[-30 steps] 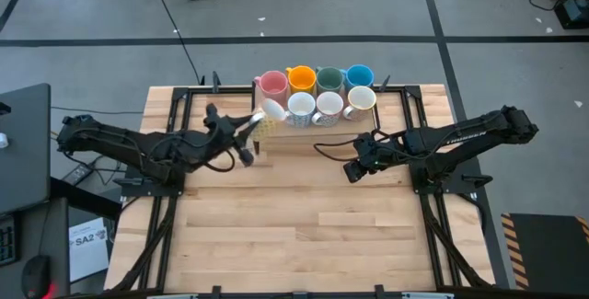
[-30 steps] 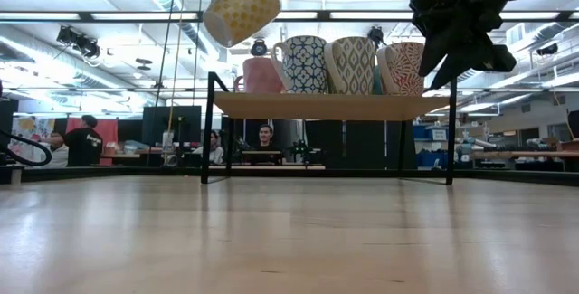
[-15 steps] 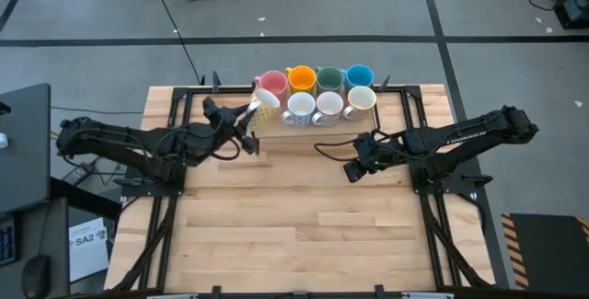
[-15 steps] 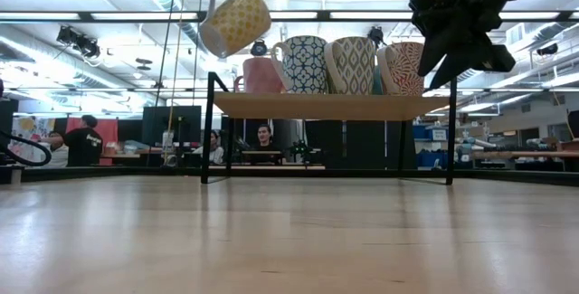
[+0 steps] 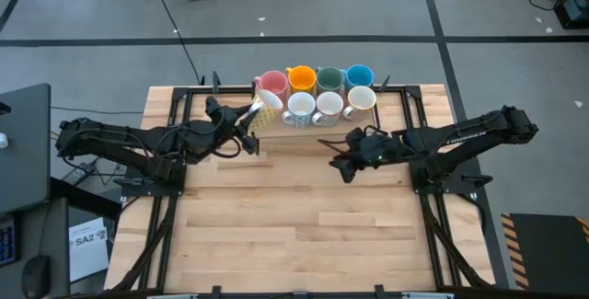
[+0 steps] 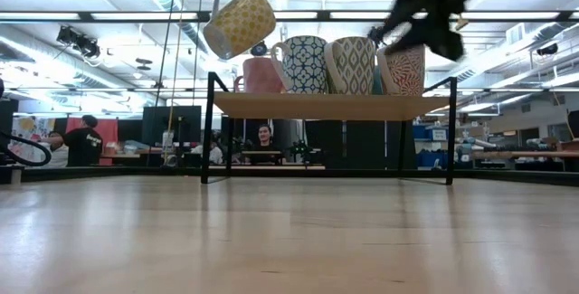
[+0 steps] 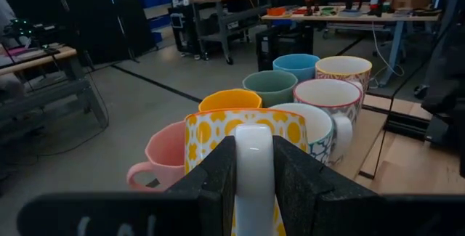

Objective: Place coffee mugs
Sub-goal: Put the white-yellow mug on the shelf

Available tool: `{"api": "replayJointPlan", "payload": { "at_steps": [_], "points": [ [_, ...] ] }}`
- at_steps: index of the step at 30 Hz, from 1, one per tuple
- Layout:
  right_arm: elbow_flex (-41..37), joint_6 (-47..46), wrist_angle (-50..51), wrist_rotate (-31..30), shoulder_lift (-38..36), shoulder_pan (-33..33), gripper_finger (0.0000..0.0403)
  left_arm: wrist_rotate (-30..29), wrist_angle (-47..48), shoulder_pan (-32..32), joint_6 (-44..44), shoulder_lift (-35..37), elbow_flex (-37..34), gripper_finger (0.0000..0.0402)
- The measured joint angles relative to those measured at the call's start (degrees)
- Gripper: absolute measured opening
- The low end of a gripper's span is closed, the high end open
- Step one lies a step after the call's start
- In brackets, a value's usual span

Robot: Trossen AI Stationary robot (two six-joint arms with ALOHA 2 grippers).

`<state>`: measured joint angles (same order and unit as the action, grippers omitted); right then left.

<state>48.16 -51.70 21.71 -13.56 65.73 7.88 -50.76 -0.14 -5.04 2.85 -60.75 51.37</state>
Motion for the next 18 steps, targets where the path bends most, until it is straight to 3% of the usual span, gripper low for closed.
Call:
{"api": "replayJointPlan", "payload": {
  "at_steps": [12,18],
  "points": [
    [0.0,37.0,-33.2,0.3,0.0,-4.6,0.0137,0.0,-0.1,0.0,0.0,0.0,0.0,0.0080],
    [3.1,45.1,-34.7,9.1,0.7,-12.7,0.0138,0.0,-0.1,0.0,1.0,0.0,0.0,0.0080]
  ]
}}
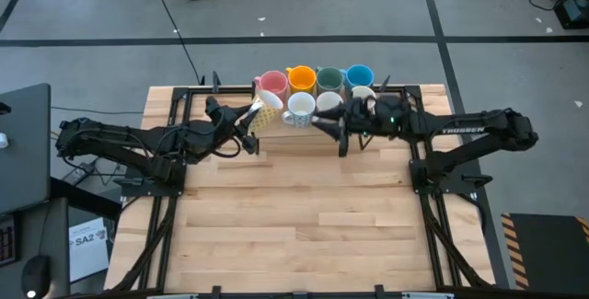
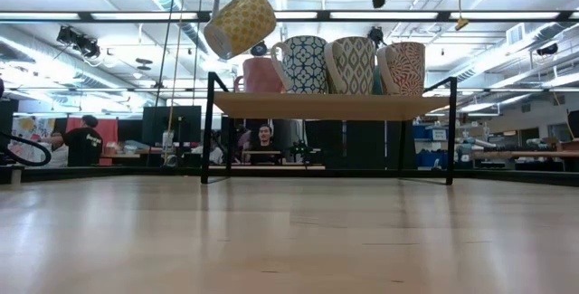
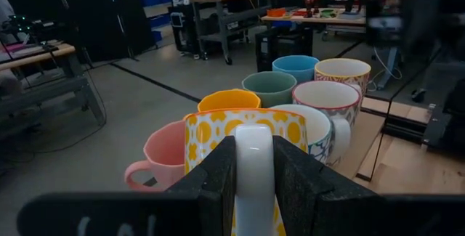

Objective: Place coffee mugs
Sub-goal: Put the white-yellow mug on the shelf

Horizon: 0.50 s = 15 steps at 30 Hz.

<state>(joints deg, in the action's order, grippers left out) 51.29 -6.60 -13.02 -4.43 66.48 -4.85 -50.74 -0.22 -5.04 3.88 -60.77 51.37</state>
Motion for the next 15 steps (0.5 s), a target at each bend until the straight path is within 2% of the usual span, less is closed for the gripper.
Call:
{"api": "replayJointPlan", "payload": {
  "at_steps": [4,7,15],
  "points": [
    [4.3,5.1,0.4,8.1,2.4,-5.0,0.0138,0.0,0.0,0.0,0.0,0.0,0.0,0.0080],
    [9.2,8.9,2.6,11.9,5.7,-7.8,0.0138,0.0,0.0,0.0,0.0,0.0,0.0,0.0080],
    [25.0,18.0,16.4,15.1,18.0,-12.2,0.0138,0.0,0.0,0.0,0.0,0.0,0.0,0.0080]
  ]
}}
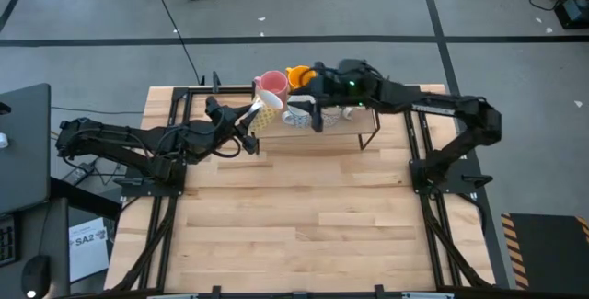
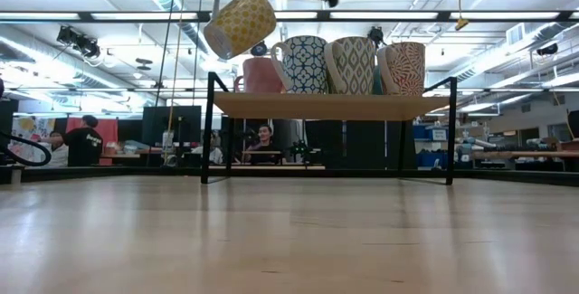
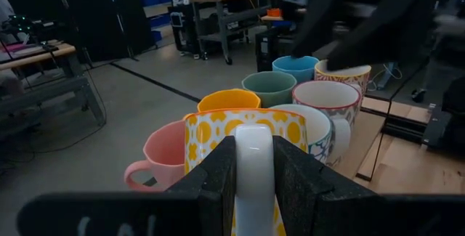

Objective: Place coffee mugs
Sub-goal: Put the white-yellow mug on the shelf

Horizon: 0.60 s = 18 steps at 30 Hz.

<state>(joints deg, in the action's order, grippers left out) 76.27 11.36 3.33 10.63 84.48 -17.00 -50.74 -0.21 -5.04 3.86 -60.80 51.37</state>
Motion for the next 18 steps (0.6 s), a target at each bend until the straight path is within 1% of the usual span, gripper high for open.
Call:
{"api": "replayJointPlan", "payload": {
  "at_steps": [5,8,11,15,18],
  "points": [
    [7.1,7.6,7.7,0.0,4.9,-1.0,0.0137,0.0,0.0,0.0,0.0,0.0,0.0,0.0080],
    [9.7,10.8,10.0,0.4,6.5,-1.1,0.0138,0.0,0.0,0.0,0.0,0.0,0.0,0.0080],
    [10.4,12.8,10.4,4.2,7.2,-1.2,0.0137,0.0,0.0,0.0,0.0,0.0,0.0,0.0080],
    [10.4,12.8,10.6,10.9,7.8,-1.7,0.0137,0.0,0.0,0.0,0.0,0.0,0.0,0.0080],
    [10.4,12.8,10.7,14.2,8.3,-2.0,0.0137,0.0,0.0,0.0,0.0,0.0,0.0,0.0080]
  ]
}}
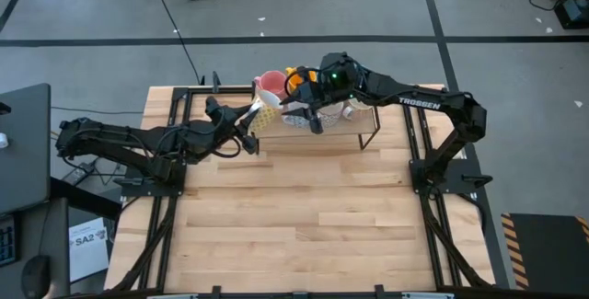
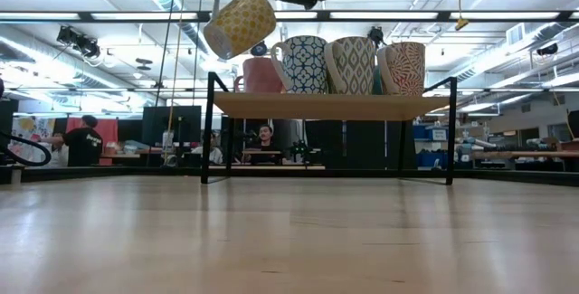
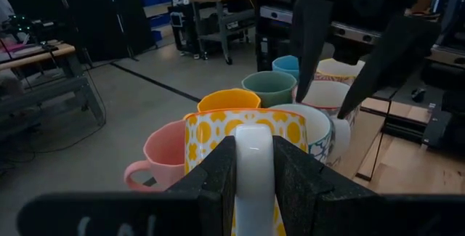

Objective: Place coffee mugs
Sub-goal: Put the white-yellow mug on the shelf

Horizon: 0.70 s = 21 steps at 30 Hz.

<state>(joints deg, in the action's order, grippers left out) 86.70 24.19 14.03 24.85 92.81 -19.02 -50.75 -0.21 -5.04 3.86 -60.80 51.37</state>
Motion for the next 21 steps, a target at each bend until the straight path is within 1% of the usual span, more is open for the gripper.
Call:
{"api": "replayJointPlan", "payload": {
  "at_steps": [3,10,17,21],
  "points": [
    [-0.6,0.0,-0.7,0.2,-0.1,-0.1,0.0137,0.0,0.0,0.0,0.0,0.0,0.0,0.0080],
    [-0.6,0.0,-2.0,-2.5,-0.1,-0.4,0.0137,0.0,0.0,0.0,0.0,0.0,0.0,0.0080],
    [-0.7,0.2,-1.9,-1.2,0.0,-0.3,0.0137,0.0,0.0,0.0,-0.1,0.0,0.0,0.0080],
    [-0.7,0.1,-2.6,-1.0,1.5,-0.4,0.0137,0.0,0.0,0.0,-0.1,0.0,0.0,0.0080]
  ]
}}
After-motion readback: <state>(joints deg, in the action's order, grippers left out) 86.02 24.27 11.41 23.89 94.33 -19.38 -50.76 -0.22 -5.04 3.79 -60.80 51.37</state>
